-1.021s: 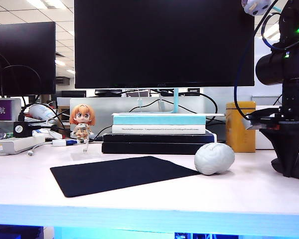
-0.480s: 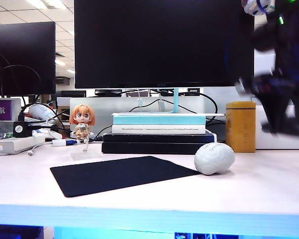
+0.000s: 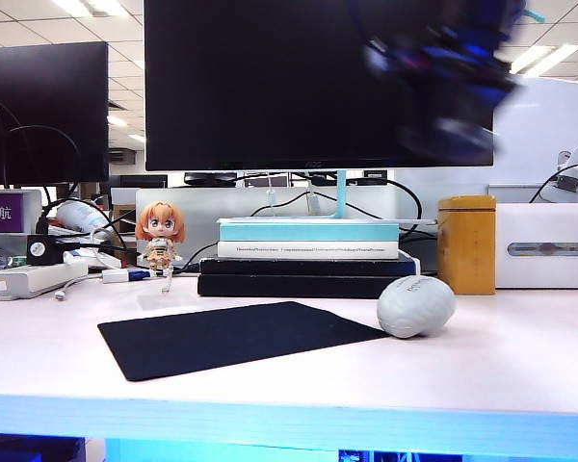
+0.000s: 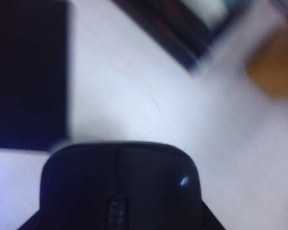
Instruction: Place the black mouse on the black mouse pad.
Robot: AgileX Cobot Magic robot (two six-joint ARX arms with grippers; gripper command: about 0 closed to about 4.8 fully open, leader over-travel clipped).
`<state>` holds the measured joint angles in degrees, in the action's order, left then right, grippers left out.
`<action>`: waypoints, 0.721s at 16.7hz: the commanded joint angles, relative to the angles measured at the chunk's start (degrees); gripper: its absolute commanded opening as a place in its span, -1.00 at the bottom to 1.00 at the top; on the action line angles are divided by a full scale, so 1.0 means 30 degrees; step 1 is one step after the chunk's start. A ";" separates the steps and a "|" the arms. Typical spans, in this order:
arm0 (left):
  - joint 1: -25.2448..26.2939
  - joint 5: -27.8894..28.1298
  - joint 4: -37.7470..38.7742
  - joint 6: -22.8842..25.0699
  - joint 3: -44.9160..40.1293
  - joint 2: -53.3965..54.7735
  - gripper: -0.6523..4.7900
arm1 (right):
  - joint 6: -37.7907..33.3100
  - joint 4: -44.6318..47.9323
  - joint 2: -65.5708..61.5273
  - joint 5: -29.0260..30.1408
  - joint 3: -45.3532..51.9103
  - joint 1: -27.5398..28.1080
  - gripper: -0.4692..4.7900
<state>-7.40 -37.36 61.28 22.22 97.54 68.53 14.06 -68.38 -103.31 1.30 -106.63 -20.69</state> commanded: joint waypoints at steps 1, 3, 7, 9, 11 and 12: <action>0.0007 -0.0138 -0.0248 -0.0051 0.0080 -0.0022 -0.78 | -0.0372 0.1195 -0.0117 0.0102 -0.0517 -0.1362 0.03; 0.0007 -0.0138 -0.0240 -0.0051 0.0080 -0.0022 -0.78 | -0.0867 0.1581 -0.0721 0.0408 -0.0648 -0.2193 0.03; 0.0007 -0.0146 -0.0168 -0.0058 0.0080 -0.0029 -0.78 | -0.1195 0.2732 -0.2499 0.1319 -0.0758 -0.3847 0.03; 0.0007 -0.0226 -0.0168 -0.0058 0.0080 -0.0022 -0.78 | -0.1647 0.4022 -0.3402 0.1326 -0.0758 -0.4517 0.03; 0.0007 -0.0488 -0.0124 -0.0066 0.0080 -0.0029 -0.78 | -0.1967 0.5136 -0.4262 0.1778 -0.0758 -0.4998 0.03; 0.0007 -0.0481 -0.0044 -0.0066 0.0080 -0.0029 -0.78 | -0.2382 0.5413 -0.4714 0.1960 -0.0758 -0.5209 0.03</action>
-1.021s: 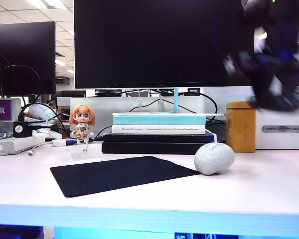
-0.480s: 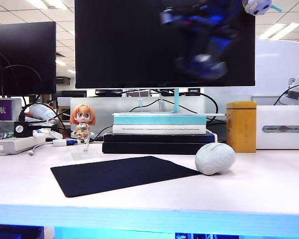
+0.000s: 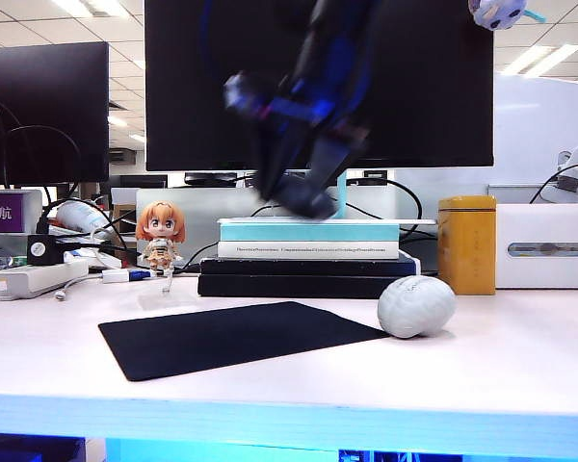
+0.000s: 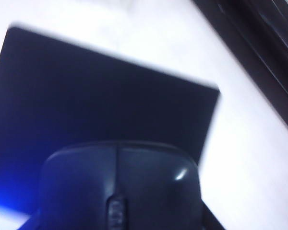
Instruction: Place the black mouse on the black mouse pad.
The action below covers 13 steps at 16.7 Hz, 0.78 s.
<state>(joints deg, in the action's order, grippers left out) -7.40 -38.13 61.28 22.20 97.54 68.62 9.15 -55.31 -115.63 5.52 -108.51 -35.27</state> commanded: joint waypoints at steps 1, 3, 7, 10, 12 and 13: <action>0.0007 -0.0226 -0.0015 -0.0066 0.0080 -0.0058 -0.78 | -0.0743 0.1144 -0.0998 0.0772 -0.0138 -0.0510 0.03; 0.0007 -0.0226 -0.0036 -0.0058 0.0080 -0.0058 -0.78 | -0.0721 0.1450 -0.1902 0.0721 -0.0138 -0.0809 0.03; 0.0007 -0.0226 -0.0029 -0.0051 0.0080 -0.0058 -0.78 | -0.0685 0.1545 -0.3075 0.0692 -0.0138 -0.1107 0.03; 0.0007 -0.0226 -0.0029 -0.0058 0.0080 -0.0058 -0.78 | -0.0692 0.1661 -0.3555 0.0692 -0.0131 -0.1166 0.03; 0.0007 -0.0226 -0.0029 -0.0051 0.0080 -0.0058 -0.78 | -0.0984 0.1596 -0.3869 0.0707 -0.0124 -0.1268 0.03; 0.0007 -0.0226 -0.0029 -0.0051 0.0080 -0.0058 -0.78 | -0.1064 0.1603 -0.3971 0.0699 -0.0102 -0.1362 0.03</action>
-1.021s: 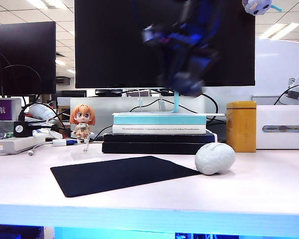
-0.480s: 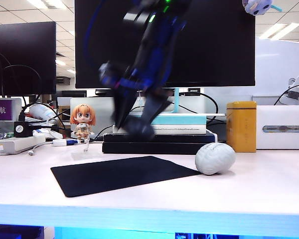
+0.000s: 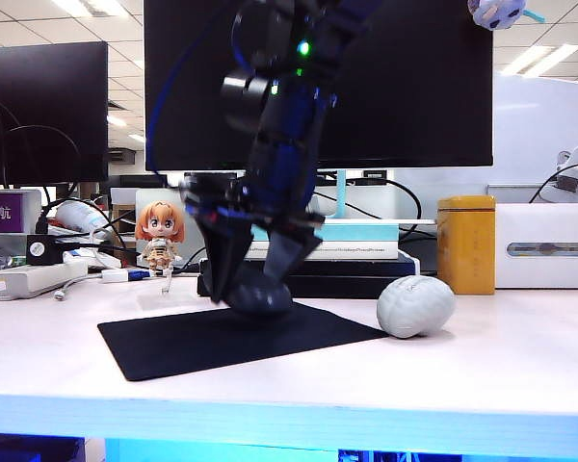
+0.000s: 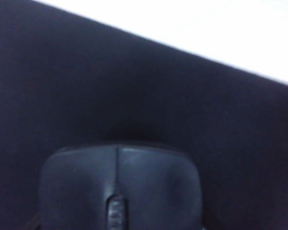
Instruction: Place the black mouse on the black mouse pad.
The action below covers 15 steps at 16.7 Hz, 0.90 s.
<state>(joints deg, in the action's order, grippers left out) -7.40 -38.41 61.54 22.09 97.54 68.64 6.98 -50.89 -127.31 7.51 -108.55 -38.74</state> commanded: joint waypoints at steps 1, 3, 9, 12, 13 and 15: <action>0.0007 -0.0131 -0.0109 -0.0015 0.0080 -0.0066 -0.78 | -0.0350 0.0335 -0.0131 0.0036 -0.0087 -0.0270 0.03; 0.0007 -0.0131 -0.0117 -0.0015 0.0080 -0.0066 -0.78 | -0.0342 0.0525 -0.0131 0.0051 -0.0087 -0.0393 0.03; 0.0007 -0.0131 -0.0117 -0.0015 0.0080 -0.0066 -0.78 | -0.0189 0.0102 -0.0226 0.1406 -0.0087 -0.0408 0.78; 0.0007 -0.0131 -0.0102 -0.0015 0.0080 -0.0066 -0.78 | -0.0197 -0.0058 -0.0219 0.1297 -0.0087 -0.0364 1.00; 0.0007 -0.0131 -0.0095 -0.0015 0.0080 -0.0066 -0.78 | -0.0197 -0.0175 -0.0146 0.1042 -0.0095 -0.0364 1.00; 0.0007 -0.0131 0.0044 -0.0015 0.0080 -0.0066 -0.78 | -0.0189 -0.0160 0.0197 0.0510 -0.0189 -0.0335 1.00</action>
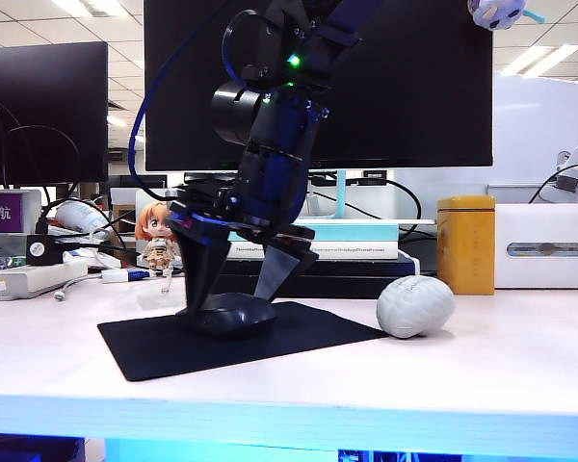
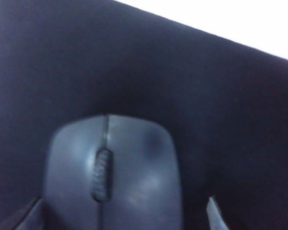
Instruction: Place the black mouse on the black mouse pad.
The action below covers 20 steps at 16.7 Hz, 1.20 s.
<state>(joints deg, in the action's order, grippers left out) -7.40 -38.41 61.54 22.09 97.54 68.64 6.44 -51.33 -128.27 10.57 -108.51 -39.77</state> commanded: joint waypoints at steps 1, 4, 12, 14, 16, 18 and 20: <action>0.0007 -0.0131 0.0044 -0.0015 0.0080 -0.0066 -0.78 | -0.0007 -0.0029 0.0729 -0.0867 -0.0510 0.0007 1.00; 0.0007 -0.0138 0.0044 -0.0015 0.0080 -0.0073 -0.78 | -0.0015 -0.0663 0.1319 -0.1341 -0.3257 0.0022 0.70; 0.0015 0.0117 -0.0721 -0.0517 0.0095 -0.1887 -0.78 | 0.1982 -0.4051 0.5734 -0.5821 -0.9974 0.0532 -0.83; 0.0022 0.1137 -0.1144 -0.1217 0.0087 -0.3337 -0.78 | 0.2484 -0.4575 0.8123 -0.6885 -0.9967 0.0532 -0.83; 0.0022 0.2106 -0.1115 -0.1945 0.0080 -0.4634 -0.78 | 0.2477 -0.4830 0.9508 -0.6921 -0.9959 0.0532 -0.83; 0.0022 0.3089 -0.1100 -0.3053 0.0080 -0.6040 -0.78 | 0.2397 -0.4881 1.0506 -0.6907 -0.9938 0.0532 -0.83; 0.0022 0.3803 -0.0685 -0.3912 0.0066 -0.7562 -0.78 | 0.2106 -0.4823 1.1329 -0.5901 -0.9850 0.0503 -0.83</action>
<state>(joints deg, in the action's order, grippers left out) -7.38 -28.51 59.09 12.45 97.54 47.68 13.52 -66.06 -95.29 -9.34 -138.26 -38.04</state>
